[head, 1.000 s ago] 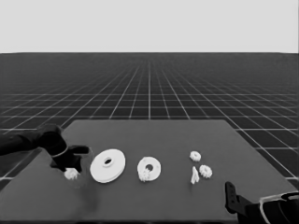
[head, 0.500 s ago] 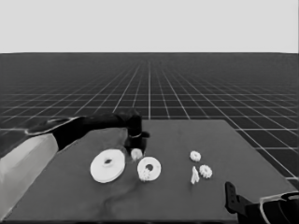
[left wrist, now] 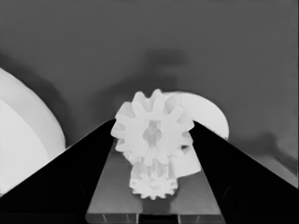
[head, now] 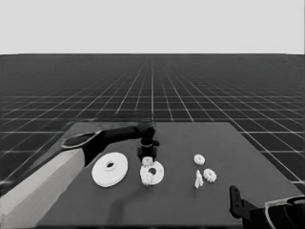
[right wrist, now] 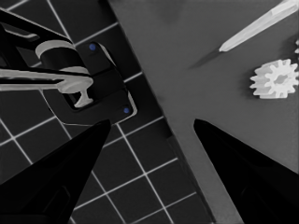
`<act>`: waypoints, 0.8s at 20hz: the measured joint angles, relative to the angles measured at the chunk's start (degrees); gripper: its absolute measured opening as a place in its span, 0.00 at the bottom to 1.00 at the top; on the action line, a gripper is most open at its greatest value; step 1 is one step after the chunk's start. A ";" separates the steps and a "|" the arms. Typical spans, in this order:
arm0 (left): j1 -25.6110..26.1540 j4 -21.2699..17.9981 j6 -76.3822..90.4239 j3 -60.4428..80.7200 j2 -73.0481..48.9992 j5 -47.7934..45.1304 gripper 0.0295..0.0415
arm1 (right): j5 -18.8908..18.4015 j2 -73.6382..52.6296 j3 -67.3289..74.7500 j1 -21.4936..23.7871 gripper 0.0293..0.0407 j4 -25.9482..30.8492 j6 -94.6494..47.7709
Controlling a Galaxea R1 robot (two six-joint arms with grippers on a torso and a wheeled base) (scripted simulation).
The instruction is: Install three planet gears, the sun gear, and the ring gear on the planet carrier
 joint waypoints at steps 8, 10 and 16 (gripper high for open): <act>0.81 0.69 0.70 -1.36 0.49 -0.68 0.64 | 0.00 0.00 0.00 0.00 0.81 0.00 0.00; 0.81 0.70 0.71 -1.37 0.49 -0.69 0.74 | 0.00 0.00 0.00 0.00 0.81 0.00 0.00; 0.82 0.70 0.71 -1.38 0.49 -0.69 0.75 | 0.00 0.00 0.00 0.00 0.81 0.00 0.00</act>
